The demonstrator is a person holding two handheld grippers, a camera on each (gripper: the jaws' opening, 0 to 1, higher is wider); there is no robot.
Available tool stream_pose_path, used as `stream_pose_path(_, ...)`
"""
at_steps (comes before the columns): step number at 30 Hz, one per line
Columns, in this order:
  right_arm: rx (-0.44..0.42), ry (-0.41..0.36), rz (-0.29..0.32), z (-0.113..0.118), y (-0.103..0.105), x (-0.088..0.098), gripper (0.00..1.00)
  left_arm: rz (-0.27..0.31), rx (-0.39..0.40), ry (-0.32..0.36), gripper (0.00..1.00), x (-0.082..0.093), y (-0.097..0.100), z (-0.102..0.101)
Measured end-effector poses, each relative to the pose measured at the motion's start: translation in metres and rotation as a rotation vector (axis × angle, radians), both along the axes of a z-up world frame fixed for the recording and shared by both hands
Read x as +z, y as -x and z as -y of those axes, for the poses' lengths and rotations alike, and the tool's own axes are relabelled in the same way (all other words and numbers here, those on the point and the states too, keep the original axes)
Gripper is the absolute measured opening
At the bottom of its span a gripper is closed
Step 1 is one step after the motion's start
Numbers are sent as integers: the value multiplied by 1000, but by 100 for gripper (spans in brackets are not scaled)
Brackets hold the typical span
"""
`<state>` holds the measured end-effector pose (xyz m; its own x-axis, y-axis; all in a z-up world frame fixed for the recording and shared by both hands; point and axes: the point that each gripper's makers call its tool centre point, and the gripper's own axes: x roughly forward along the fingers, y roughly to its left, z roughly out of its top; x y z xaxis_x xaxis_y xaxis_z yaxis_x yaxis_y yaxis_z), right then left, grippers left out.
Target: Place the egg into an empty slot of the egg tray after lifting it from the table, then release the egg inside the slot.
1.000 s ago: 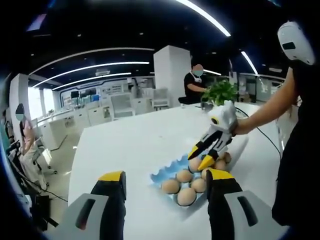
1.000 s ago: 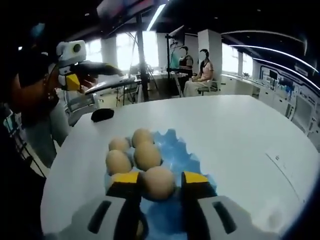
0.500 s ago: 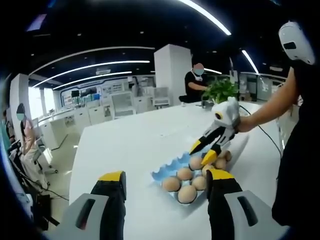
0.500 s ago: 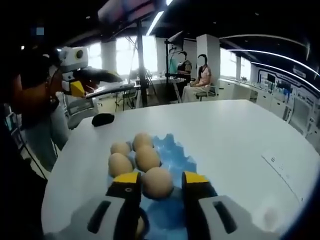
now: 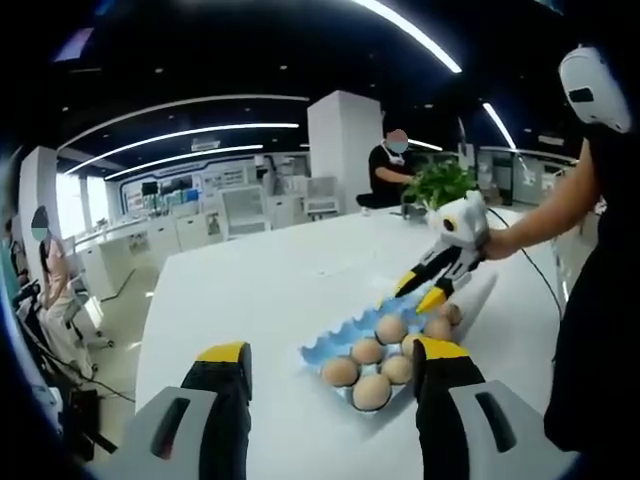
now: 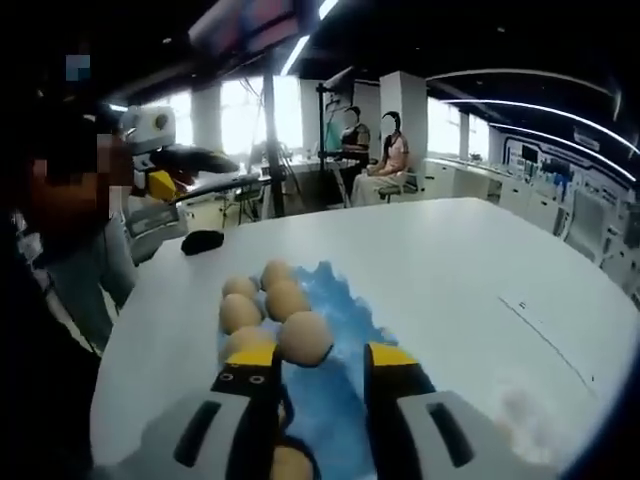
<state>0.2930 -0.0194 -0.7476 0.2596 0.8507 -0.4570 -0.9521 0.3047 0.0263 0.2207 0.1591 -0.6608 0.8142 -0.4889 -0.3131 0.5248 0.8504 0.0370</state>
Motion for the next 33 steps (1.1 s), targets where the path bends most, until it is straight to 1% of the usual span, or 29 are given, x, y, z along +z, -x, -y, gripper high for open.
stream_pose_path(6, -62, 3, 2, 32, -1, 2, 33, -3, 1, 3, 66, -2, -1, 0)
stream_pose_path(12, -148, 28, -7, 76, -4, -3, 33, 2, 8, 3, 66, 0, -1, -4)
stream_pose_path(16, -207, 24, -7, 101, -6, 0, 33, 4, 7, 3, 66, 1, -1, -5)
stream_pose_path(21, -249, 51, -2, 126, -8, -2, 32, 6, 4, 3, 66, 2, -2, -4)
stream_pose_path(26, -281, 68, 4, 142, -10, -4, 32, 10, -2, 2, 66, 4, -3, -2)
stream_pose_path(29, -309, 80, 8, 155, -12, -5, 31, 12, -1, 3, 66, 5, -3, -1)
stream_pose_path(33, -368, 90, 7, 182, -19, -5, 31, 12, -1, 4, 66, 5, -2, -1)
